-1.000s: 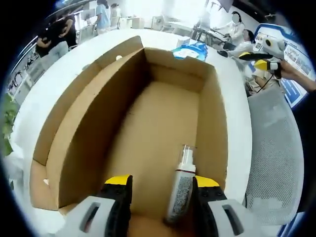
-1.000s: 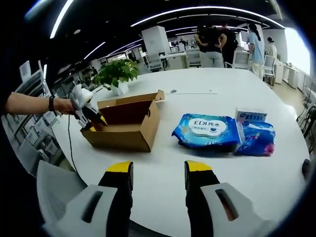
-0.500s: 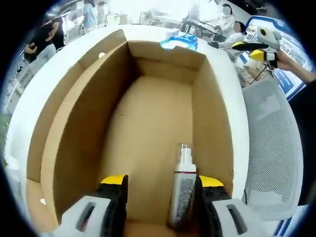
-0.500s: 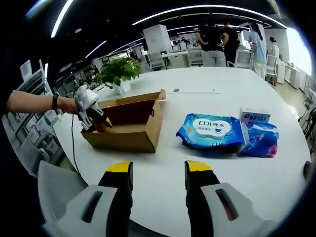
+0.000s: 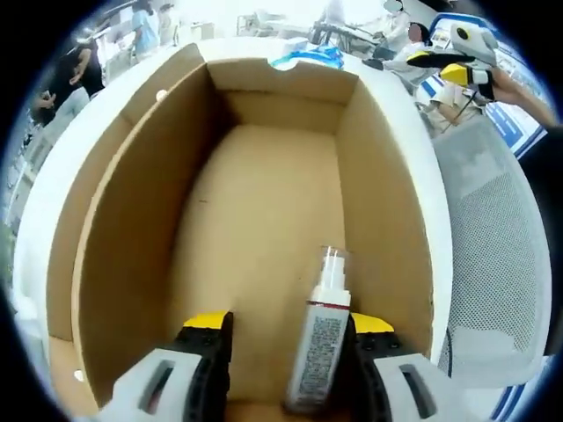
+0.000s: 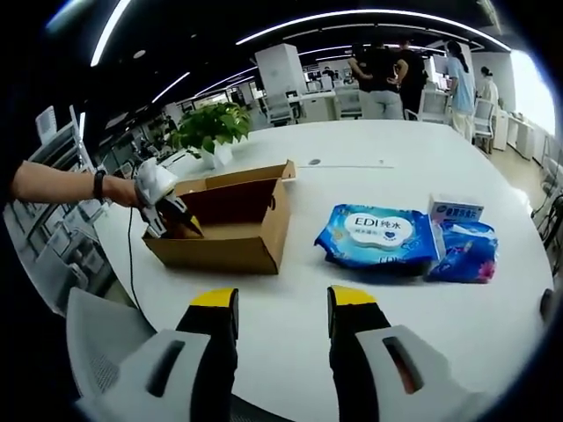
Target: Operate the shoe box by opening the lid, removing the specified soft item, and placing it in the target area until the item is outside and the box remains undamaged.
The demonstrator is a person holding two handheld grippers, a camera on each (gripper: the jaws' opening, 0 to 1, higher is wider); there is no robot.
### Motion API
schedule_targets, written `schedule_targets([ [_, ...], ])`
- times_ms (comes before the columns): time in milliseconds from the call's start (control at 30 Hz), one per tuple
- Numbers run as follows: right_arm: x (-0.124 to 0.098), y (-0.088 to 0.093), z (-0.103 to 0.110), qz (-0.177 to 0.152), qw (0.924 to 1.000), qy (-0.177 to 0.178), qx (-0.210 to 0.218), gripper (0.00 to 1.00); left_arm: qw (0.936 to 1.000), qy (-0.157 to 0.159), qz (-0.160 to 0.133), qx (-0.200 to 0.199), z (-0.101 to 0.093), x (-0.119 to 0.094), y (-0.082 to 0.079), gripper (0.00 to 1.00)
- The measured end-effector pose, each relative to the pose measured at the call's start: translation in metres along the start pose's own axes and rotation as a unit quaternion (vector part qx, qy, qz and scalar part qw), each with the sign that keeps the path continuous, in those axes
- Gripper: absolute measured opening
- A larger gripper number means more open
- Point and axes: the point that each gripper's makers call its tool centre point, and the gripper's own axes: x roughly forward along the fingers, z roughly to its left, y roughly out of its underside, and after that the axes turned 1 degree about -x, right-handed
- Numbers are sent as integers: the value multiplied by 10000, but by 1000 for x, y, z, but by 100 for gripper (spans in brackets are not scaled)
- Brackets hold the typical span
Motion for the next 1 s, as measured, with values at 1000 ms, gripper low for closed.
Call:
schedule_targets([
  [1000,10,-5,26,66,9984,-458,-331,34,9935,-591,-918,319,-5,-39,-37,20],
])
